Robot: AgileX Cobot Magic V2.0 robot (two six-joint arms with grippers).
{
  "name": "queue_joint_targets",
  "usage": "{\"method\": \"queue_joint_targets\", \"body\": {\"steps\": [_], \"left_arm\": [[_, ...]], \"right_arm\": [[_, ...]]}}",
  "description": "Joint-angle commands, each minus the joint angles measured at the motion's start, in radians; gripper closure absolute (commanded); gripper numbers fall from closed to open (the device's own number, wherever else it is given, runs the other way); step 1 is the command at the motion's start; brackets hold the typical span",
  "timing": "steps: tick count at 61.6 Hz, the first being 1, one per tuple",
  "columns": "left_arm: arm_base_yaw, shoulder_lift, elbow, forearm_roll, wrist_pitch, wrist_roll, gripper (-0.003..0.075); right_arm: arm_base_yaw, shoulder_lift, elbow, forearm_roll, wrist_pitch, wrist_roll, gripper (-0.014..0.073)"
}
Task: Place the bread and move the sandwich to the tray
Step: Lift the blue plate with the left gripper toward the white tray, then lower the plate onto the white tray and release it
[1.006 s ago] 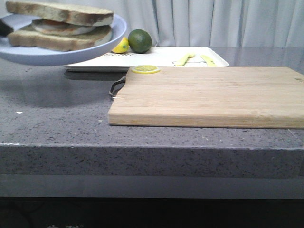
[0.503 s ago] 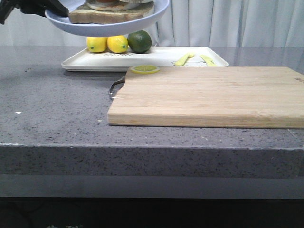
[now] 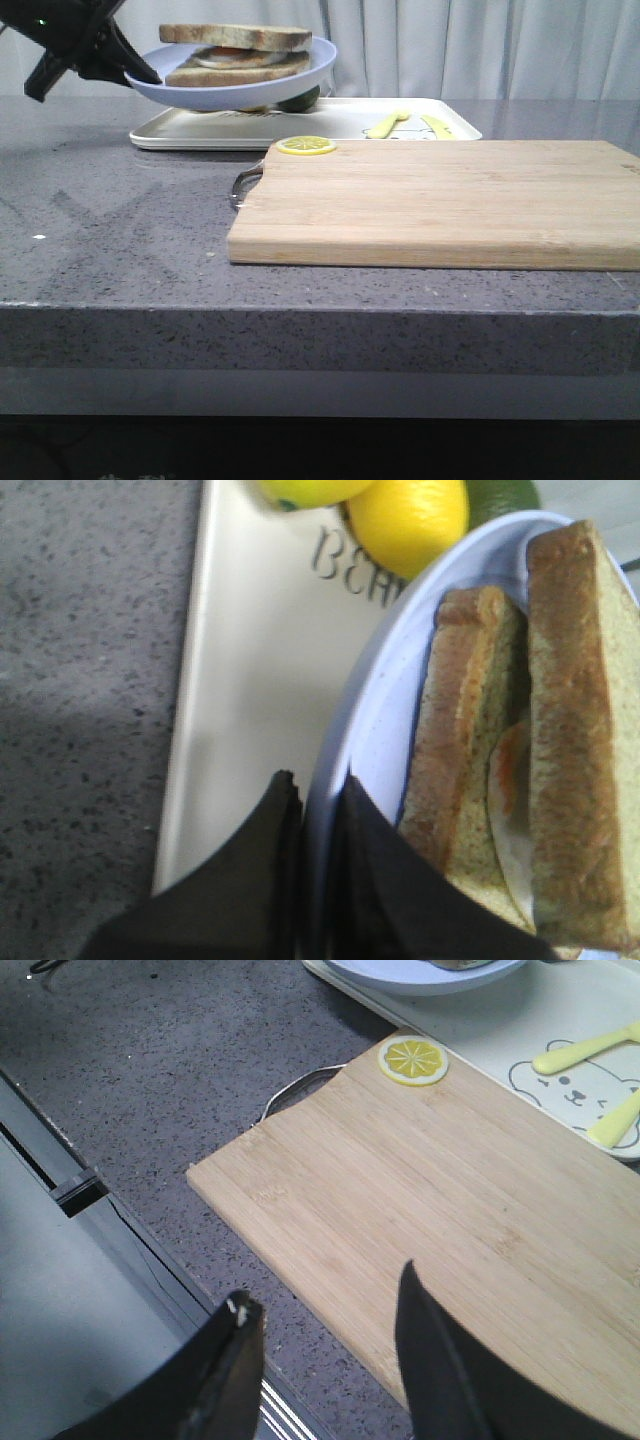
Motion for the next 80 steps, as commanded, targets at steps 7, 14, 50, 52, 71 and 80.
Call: {"method": "queue_joint_targets", "body": {"steps": [7, 14, 50, 52, 71, 80], "left_arm": [[-0.008, -0.046, -0.045, -0.094, -0.031, -0.029, 0.068], [-0.008, -0.046, -0.045, -0.094, -0.033, -0.029, 0.0533], [0.05, -0.161, -0.045, -0.046, 0.127, 0.087, 0.0444], [0.056, -0.176, -0.045, -0.028, 0.137, 0.087, 0.0444], [0.021, -0.388, -0.007, 0.273, 0.192, 0.087, 0.0448], [-0.041, -0.533, 0.12, 0.333, 0.155, 0.104, 0.0448]], "right_arm": [[-0.001, -0.008, -0.026, 0.019, -0.061, -0.004, 0.0256], [-0.001, -0.008, -0.026, 0.019, -0.061, -0.004, 0.0256], [-0.001, -0.008, -0.026, 0.019, -0.061, -0.004, 0.0256], [-0.001, -0.008, -0.026, 0.019, -0.061, -0.004, 0.0256], [-0.001, -0.008, -0.026, 0.019, -0.061, -0.004, 0.0256], [-0.001, -0.008, -0.026, 0.019, -0.061, -0.004, 0.0256]]}}
